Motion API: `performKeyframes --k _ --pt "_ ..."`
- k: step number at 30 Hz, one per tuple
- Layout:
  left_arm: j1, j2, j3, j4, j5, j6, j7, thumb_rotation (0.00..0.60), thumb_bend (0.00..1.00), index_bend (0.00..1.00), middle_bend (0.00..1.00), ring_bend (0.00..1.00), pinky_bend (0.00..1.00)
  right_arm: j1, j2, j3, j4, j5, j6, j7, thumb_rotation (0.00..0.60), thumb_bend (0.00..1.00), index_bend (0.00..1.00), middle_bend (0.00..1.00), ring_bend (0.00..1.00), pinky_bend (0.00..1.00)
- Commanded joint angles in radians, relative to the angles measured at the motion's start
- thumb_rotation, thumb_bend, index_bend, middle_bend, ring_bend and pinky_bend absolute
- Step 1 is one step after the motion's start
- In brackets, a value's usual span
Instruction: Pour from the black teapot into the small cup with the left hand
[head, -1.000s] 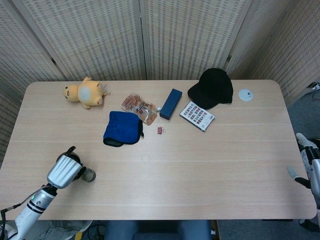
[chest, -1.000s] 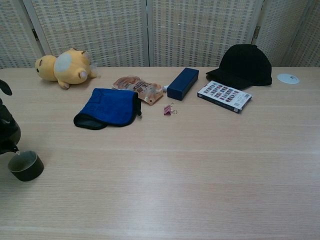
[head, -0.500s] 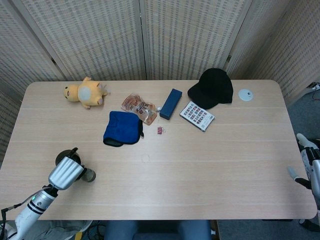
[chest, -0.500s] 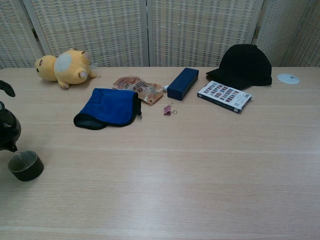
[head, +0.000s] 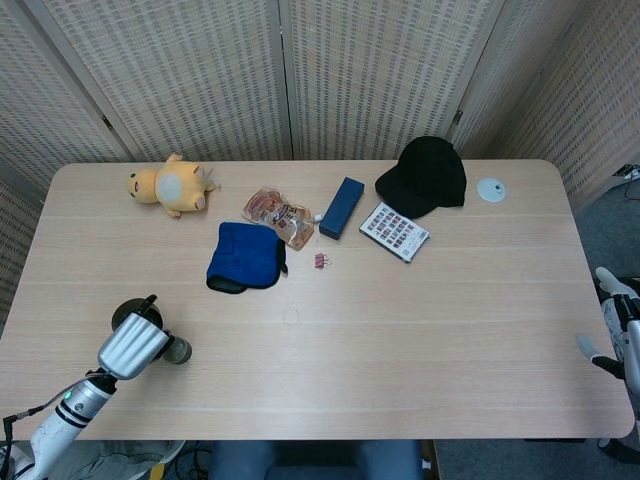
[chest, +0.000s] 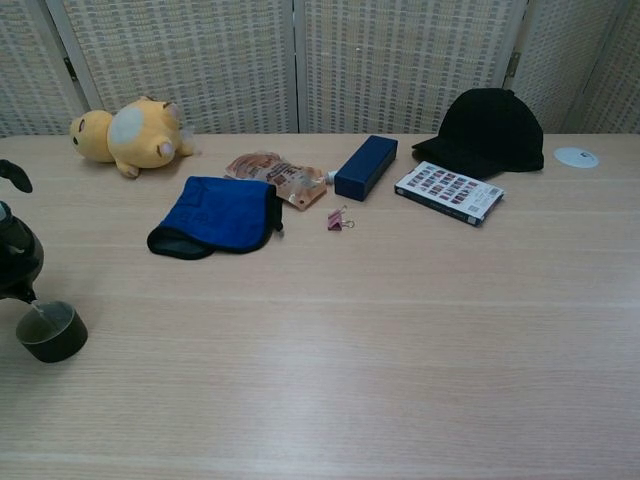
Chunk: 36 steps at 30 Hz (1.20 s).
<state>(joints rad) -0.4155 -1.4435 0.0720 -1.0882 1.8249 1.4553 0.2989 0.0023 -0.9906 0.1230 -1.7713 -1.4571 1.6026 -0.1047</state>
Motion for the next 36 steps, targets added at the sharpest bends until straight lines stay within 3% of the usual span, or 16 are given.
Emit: performKeyframes --k 1,36 --pt "0.000 0.000 0.000 0.000 0.000 0.000 0.000 0.532 0.47 1.00 1.00 0.95 0.28 0.000 0.000 0.000 0.000 0.000 0.000 0.000 0.600 0.16 0.16 0.28 0.16 0.18" --pt "0.006 0.007 -0.006 -0.028 -0.020 -0.009 0.011 0.562 0.47 1.00 1.00 0.95 0.28 -0.005 -0.002 -0.001 0.003 -0.005 0.006 0.004 0.600 0.16 0.16 0.28 0.16 0.18"
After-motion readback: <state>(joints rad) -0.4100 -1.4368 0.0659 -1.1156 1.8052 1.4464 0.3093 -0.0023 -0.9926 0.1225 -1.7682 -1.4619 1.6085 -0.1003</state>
